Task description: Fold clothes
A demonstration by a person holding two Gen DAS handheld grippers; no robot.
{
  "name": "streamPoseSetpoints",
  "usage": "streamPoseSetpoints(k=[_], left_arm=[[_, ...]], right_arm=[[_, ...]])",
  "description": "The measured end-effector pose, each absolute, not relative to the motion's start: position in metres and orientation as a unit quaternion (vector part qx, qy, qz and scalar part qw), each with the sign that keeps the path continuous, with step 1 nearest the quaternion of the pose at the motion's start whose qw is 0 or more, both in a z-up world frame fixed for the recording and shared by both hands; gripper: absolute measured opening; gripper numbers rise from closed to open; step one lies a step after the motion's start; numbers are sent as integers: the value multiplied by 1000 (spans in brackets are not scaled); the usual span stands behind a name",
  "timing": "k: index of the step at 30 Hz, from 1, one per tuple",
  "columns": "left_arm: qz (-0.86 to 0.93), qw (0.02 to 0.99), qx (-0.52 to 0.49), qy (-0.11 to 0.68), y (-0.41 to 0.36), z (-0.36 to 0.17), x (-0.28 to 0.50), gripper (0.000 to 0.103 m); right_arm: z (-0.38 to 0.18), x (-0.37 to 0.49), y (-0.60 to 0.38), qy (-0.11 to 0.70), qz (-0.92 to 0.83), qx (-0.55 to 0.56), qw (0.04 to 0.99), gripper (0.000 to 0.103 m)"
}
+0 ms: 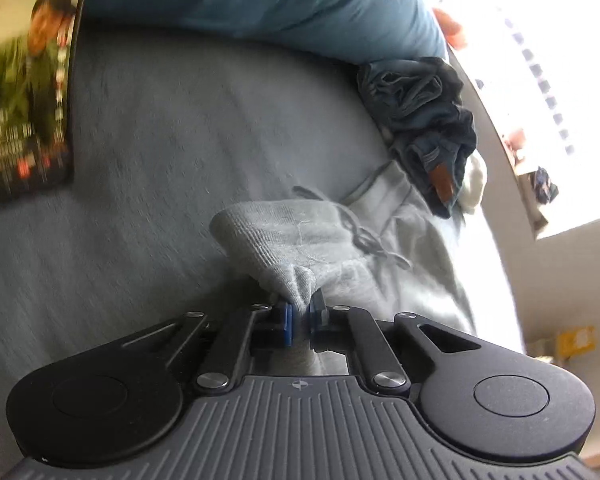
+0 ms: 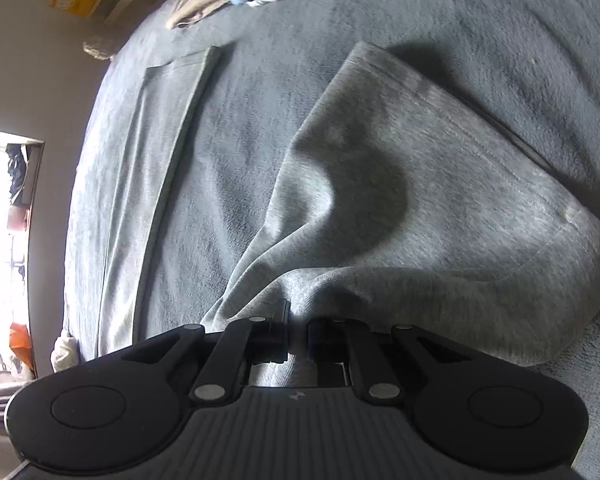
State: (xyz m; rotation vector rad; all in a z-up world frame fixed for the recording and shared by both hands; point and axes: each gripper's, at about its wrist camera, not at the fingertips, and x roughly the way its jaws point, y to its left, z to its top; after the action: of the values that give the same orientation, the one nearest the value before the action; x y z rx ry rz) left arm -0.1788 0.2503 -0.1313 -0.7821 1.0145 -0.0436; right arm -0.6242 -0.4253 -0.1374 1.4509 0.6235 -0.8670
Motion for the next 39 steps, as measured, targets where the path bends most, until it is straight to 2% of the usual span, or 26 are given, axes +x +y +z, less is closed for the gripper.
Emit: streamPoseSetpoints(k=[2,4,6,7,8,9,11,15,19,28,34,37,38,39], left_arm=[[-18,779,-354,517,253,-152,-171,11],[-16,775,-355,522,255,-156,-173,19],[-23,789,-337,513,252,-149,-175,28],[-26,797,-320,511,253,-144,-179,30],[-28,803,-305,511,251,-138,-181,32],[-31,809,-290,511,248,-133,-182,32],[-41,822,-260,506,247,-117,-194,32],[-65,853,-193,480,235,-92,-203,34],[-101,868,-140,466,213,-80,-199,35],[-218,837,-77,495,127,-93,-190,37],[-247,816,-34,522,86,-121,-195,38],[-246,807,-24,536,79,-133,-197,38],[-245,804,-23,542,78,-136,-198,38],[-244,801,-21,547,78,-139,-199,38]], right_arm=[[-147,-626,-425,277,-376,644,606,10],[-156,-628,-425,282,-376,655,592,13],[-162,-633,-424,283,-376,665,581,22],[-165,-636,-424,283,-376,669,575,25],[-167,-639,-424,283,-376,673,570,33],[-167,-643,-424,283,-378,674,567,39],[-168,-652,-423,284,-377,681,560,42],[-158,-672,-426,294,-390,672,557,43],[-126,-690,-436,281,-447,618,582,43],[-108,-635,-495,310,-463,559,614,43],[-129,-617,-545,339,-511,506,606,44],[-136,-614,-567,346,-515,484,617,53],[-138,-614,-573,352,-514,476,620,61],[-141,-613,-579,357,-514,469,623,63]])
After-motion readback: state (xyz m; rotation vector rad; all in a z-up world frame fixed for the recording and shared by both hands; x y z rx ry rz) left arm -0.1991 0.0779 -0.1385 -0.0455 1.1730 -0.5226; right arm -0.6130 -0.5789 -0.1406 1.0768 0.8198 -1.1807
